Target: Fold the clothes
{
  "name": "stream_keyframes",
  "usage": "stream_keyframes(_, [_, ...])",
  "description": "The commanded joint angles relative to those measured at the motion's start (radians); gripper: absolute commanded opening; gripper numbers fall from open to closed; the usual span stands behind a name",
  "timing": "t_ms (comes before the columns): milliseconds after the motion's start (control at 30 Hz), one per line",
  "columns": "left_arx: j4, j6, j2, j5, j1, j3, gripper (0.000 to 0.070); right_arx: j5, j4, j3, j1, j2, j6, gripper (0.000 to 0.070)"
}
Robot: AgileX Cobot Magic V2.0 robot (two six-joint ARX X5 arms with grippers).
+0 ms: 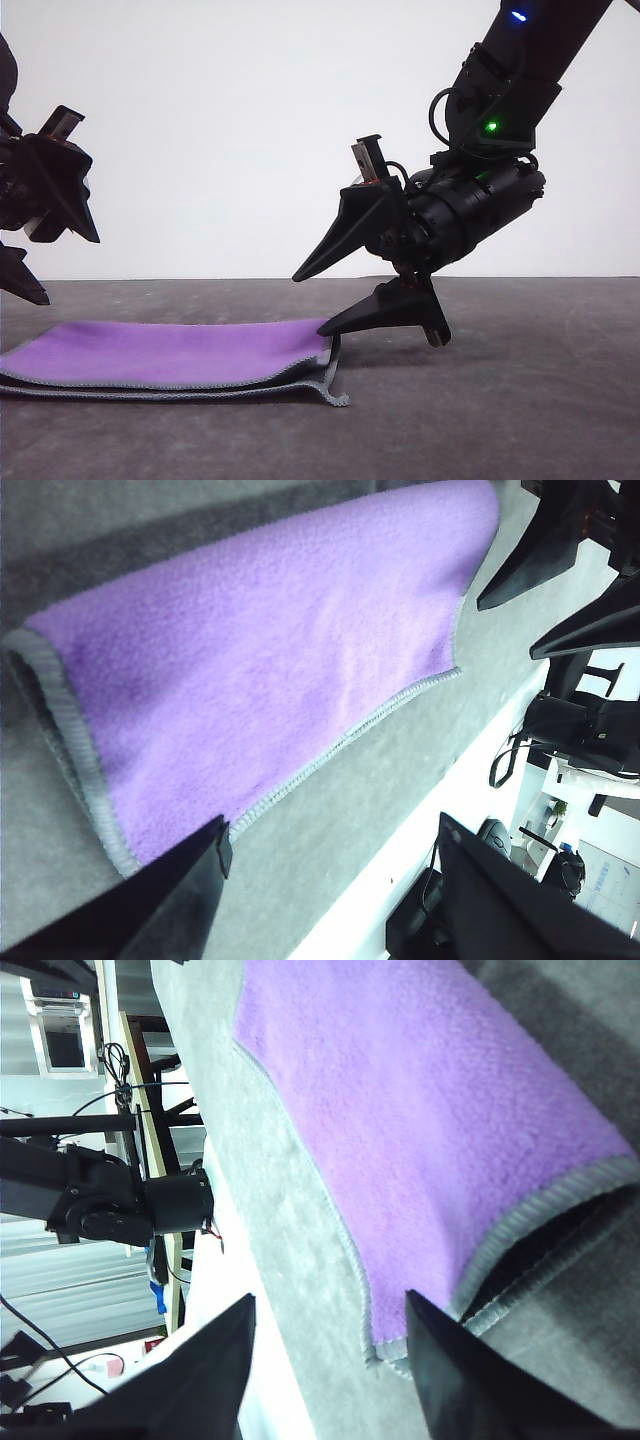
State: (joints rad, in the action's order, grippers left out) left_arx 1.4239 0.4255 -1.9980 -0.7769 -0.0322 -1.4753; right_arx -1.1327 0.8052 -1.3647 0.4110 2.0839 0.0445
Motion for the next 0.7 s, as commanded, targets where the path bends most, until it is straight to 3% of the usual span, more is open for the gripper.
stream_keyframes(0, [0.031,0.01,-0.018,0.002,-0.007,-0.024,0.04,0.022,0.004,-0.01,-0.004,-0.025,0.031,0.0344])
stream_keyframes(267, [0.017,0.008,0.081,0.002,-0.026,-0.037,0.0399,0.197,0.009,-0.01,-0.035,-0.226,0.043,0.0344])
stream_keyframes(400, [-0.062,-0.048,0.185,0.021,-0.038,-0.038,0.0396,0.307,0.005,-0.01,-0.042,-0.36,0.041,0.0344])
stream_keyframes(667, [-0.145,-0.178,0.465,0.289,-0.04,-0.037,0.0396,0.558,0.085,-0.01,-0.025,-0.625,0.041,0.0344])
